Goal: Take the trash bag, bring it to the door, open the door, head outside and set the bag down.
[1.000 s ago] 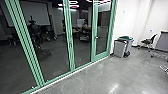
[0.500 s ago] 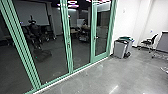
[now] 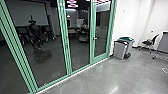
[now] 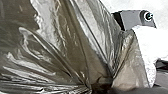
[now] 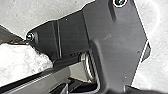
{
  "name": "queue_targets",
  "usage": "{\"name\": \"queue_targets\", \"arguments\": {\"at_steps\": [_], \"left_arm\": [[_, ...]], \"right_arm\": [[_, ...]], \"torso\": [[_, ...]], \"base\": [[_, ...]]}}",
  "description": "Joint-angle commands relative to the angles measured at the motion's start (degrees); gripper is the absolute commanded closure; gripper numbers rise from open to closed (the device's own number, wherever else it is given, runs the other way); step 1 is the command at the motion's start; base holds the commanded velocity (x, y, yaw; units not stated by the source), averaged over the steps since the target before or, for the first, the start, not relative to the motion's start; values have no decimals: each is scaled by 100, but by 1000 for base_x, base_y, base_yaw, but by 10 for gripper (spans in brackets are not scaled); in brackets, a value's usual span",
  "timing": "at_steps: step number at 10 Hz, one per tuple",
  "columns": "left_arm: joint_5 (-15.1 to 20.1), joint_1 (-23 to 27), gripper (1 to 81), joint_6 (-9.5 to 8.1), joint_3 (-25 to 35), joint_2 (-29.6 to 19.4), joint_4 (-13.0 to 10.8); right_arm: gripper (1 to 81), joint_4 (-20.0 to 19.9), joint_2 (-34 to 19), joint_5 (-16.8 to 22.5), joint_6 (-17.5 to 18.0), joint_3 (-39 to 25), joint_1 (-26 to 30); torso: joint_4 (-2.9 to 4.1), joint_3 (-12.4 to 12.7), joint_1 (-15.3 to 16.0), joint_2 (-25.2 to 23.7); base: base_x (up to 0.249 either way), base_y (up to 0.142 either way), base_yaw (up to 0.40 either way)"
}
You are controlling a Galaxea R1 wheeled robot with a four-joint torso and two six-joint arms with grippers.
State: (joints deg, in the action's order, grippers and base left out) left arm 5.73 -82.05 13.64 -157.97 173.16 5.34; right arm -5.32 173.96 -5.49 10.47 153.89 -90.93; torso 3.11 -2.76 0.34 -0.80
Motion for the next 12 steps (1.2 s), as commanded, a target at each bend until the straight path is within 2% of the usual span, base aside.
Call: {"name": "queue_targets", "arguments": {"at_steps": [1, 4, 12], "left_arm": [[341, 317, 811, 42, -15, -17, -16], [341, 326, 811, 42, -15, -17, -15], [341, 326, 811, 42, -15, -17, -24]], "right_arm": [[10, -5, 36, 338, -36, -18, 237], [10, -5, 36, 338, -36, -18, 229], [10, -5, 27, 329, -36, -18, 228]], "torso": [[0, 0, 0, 0], [0, 0, 0, 0], [0, 0, -2, 0]], "base": [[170, -68, 0], [170, -64, 0], [170, 0, 0]]}}
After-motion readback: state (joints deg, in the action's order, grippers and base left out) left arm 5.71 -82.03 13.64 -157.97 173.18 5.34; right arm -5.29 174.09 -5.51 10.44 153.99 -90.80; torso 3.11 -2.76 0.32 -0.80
